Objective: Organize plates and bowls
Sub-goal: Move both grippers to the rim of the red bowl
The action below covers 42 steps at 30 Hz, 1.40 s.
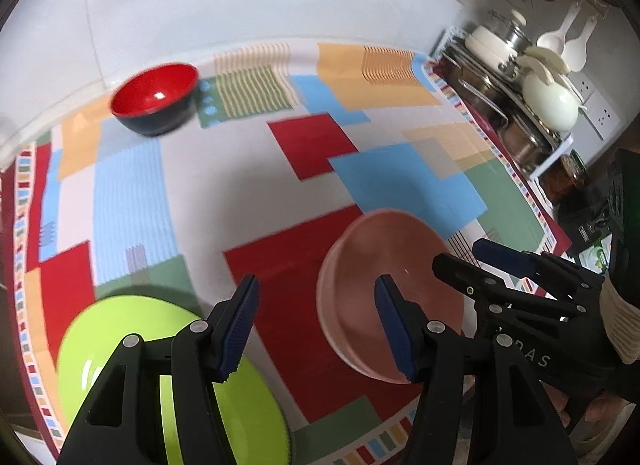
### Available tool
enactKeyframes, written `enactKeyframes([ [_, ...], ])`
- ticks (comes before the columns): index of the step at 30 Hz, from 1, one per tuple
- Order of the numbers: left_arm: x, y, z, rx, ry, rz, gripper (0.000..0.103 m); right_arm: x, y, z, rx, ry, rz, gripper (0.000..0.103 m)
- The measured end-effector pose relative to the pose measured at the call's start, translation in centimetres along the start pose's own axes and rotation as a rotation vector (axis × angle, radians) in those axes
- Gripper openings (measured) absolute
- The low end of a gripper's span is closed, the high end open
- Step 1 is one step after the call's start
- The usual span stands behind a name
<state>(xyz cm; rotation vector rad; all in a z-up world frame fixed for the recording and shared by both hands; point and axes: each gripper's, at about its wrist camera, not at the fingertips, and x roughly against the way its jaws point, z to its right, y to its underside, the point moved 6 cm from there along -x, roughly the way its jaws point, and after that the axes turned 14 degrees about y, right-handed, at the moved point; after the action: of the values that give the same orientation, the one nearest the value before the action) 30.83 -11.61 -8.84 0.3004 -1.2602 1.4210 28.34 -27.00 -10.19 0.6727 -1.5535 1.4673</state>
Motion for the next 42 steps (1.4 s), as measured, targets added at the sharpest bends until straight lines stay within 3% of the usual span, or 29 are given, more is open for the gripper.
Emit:
enactKeyframes([
  [16, 8.1, -3.9, -6.9, 0.005, -0.165, 0.194, 0.061, 4.0, -5.7, -7.6, 0.058, -0.096, 0.199, 0.052],
  [24, 10.9, -7.2, -10.5, -0.002, -0.22, 0.236, 0.062, 4.8, -10.0, -12.5, 0.146, -0.124, 0.267, 0.052],
  [30, 11.5, -9.9, -12.8, -0.004, -0.239, 0.245, 0.062, 4.9, -13.4, -15.3, 0.194, -0.135, 0.29, 0.052],
  [42, 7.6, -14.1, -18.4, 0.008, -0.269, 0.199, 0.062, -1.0, -18.4, -19.5, 0.254, -0.157, 0.179, 0.052],
])
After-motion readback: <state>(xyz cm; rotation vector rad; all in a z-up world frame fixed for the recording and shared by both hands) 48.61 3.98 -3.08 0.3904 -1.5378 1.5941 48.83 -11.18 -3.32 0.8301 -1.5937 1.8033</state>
